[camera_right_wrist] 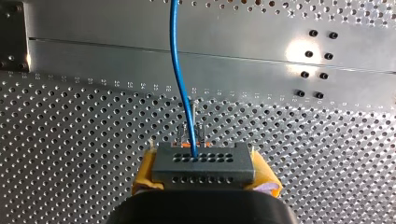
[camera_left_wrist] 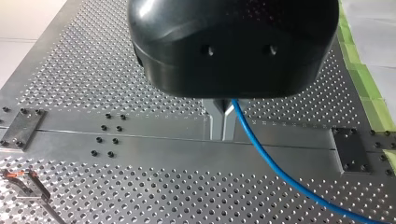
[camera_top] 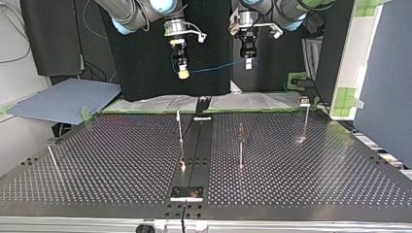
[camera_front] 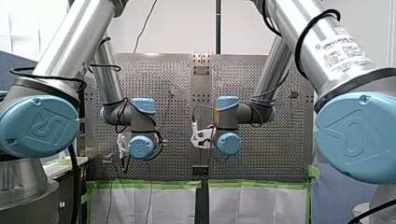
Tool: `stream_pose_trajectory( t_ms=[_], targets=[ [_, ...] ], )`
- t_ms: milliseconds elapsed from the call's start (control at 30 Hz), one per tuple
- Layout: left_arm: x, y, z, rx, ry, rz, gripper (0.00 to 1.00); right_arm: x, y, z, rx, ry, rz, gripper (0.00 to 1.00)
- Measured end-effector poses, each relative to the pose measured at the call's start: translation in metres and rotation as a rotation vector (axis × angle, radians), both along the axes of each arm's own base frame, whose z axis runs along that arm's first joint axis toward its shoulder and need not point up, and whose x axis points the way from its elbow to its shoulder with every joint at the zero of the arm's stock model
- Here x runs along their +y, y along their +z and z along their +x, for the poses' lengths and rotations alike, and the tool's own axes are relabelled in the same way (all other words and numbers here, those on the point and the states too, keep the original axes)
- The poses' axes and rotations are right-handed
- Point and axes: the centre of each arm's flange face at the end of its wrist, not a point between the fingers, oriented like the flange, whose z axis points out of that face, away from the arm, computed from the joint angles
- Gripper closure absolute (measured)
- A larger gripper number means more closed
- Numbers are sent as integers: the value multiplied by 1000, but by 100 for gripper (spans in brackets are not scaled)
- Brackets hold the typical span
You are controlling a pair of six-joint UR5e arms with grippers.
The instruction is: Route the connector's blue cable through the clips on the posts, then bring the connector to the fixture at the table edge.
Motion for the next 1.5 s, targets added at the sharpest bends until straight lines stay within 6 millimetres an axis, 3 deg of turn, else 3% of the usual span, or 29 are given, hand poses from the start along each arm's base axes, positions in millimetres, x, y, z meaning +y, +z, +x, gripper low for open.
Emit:
stream_pose_trajectory(
  t_ms=[367, 533, 800, 1267, 1500],
  targets=[
    [1, 0, 0, 2, 0, 4, 100, 0, 0, 0, 0, 1, 0, 100],
    [18, 3, -7, 36, 20, 59, 100, 8, -8, 13, -2, 37, 29, 100],
    [35, 11, -28, 79, 29, 127, 100, 15, -39, 26, 41, 66, 93, 100],
    [33, 41, -25, 8, 29, 94, 100, 27, -99, 14, 126, 64, 171, 100],
    [26, 51, -14, -15, 22, 78, 100, 26, -79, 18, 97, 61, 190, 100]
  ],
)
